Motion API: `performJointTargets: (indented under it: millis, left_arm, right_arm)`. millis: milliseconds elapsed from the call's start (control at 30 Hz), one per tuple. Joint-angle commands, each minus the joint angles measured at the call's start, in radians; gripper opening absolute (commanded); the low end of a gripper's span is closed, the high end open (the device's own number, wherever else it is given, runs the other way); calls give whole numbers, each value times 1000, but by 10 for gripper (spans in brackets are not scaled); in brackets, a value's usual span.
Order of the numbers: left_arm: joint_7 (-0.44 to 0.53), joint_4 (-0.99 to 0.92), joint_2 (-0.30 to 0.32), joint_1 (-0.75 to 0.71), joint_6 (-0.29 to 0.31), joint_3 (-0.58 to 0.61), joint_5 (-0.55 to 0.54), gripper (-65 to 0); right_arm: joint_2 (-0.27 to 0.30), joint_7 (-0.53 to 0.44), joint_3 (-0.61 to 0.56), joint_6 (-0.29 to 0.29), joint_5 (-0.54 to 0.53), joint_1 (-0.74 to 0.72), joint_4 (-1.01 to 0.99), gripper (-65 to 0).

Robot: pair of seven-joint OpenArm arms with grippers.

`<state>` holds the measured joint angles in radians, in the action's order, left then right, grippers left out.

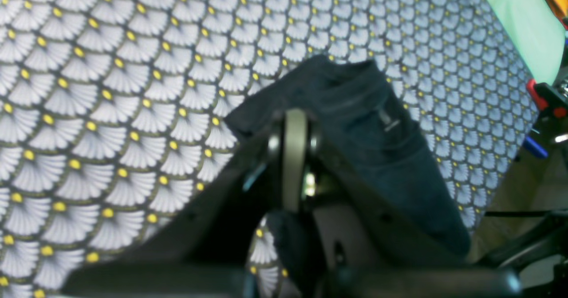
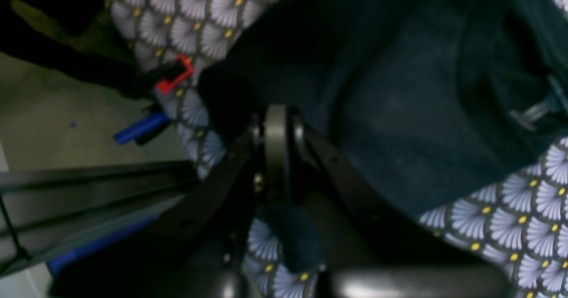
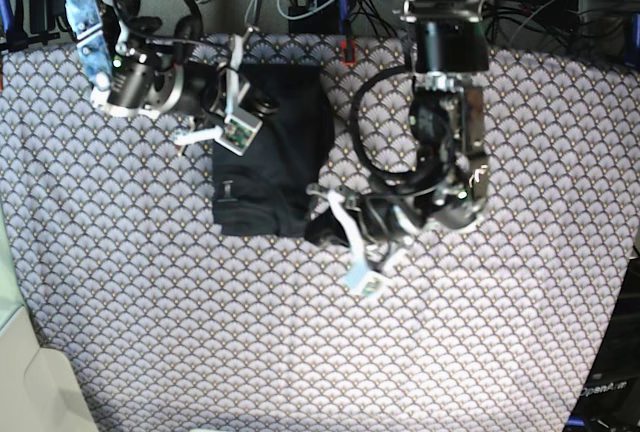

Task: Fold the T-shirt properly
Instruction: 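Tuck and press the bundle's edges with both grippers to neaten it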

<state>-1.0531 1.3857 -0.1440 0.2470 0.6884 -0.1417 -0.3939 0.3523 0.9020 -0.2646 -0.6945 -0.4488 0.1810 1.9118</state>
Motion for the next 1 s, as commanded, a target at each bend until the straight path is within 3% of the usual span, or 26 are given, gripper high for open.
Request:
performJointTargets:
  millis: [0,200,467,767,967]
  left_arm:
    - [26,-9,-13,35,10,37,-29,-643]
    - [153,-127,-13,54,10,146,-27,-643]
    - [188,-233,-13,96,10,155,-24,-643]
    - [423,-530,-13,162,10,156,-23,-642]
    - [558,-690,-13,211,10,152,46,-642]
  right_arm:
    - [6,-25,3,-4,-11,-4,4,-650]
    - [6,-71,1,-4,-11,-5,-81,-650]
    - [6,-88,1,-4,-11,-13,-116,-650]
    - [6,-88,1,-4,-11,-8,-119,-650]
    - [6,-86,0,-4,-11,7,-123,-650]
